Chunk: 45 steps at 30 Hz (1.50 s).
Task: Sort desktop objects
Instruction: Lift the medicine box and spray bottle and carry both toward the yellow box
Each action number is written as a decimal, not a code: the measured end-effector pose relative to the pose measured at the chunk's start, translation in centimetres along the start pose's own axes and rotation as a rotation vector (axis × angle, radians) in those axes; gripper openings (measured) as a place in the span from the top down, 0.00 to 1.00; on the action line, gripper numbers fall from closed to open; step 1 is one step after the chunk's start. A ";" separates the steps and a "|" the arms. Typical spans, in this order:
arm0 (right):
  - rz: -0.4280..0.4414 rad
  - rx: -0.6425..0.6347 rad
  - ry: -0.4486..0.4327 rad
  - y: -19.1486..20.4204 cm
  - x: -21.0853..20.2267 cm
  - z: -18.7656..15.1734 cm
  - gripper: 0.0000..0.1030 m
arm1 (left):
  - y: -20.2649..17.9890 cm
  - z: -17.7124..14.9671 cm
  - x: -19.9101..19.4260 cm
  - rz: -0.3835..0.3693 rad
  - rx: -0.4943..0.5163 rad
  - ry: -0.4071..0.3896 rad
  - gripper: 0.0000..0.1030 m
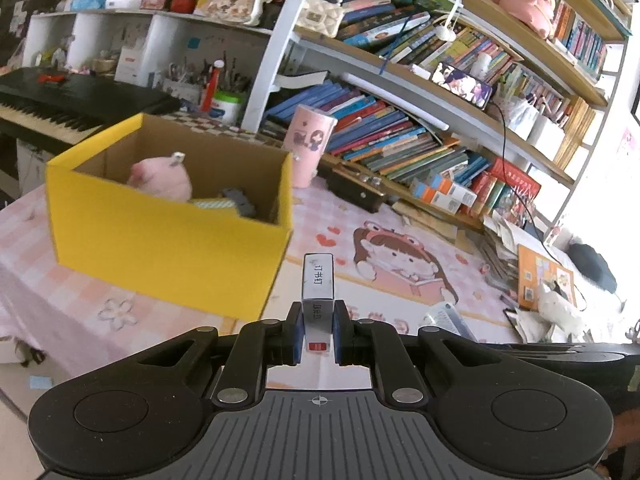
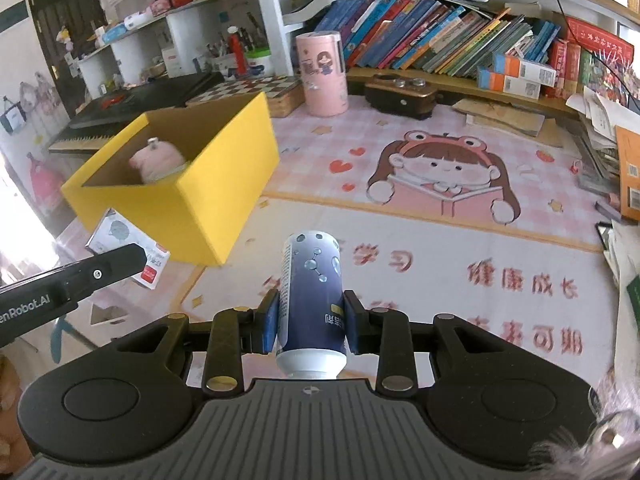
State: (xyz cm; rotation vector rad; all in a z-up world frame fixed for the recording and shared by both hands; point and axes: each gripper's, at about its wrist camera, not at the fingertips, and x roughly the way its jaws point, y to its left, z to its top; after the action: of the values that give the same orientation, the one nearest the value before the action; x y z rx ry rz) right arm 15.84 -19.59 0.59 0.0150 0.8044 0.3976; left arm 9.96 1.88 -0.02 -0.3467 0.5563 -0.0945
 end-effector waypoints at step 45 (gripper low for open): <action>0.097 -0.121 0.039 14.6 -1.8 -6.1 0.71 | 10.0 -3.4 -10.3 0.080 -0.086 -0.004 0.88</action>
State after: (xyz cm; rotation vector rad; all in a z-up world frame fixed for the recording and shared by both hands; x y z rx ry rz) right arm 5.47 -7.54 0.02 -0.0666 0.8187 0.5395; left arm -0.65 12.13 -1.08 -0.4076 0.5701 0.0069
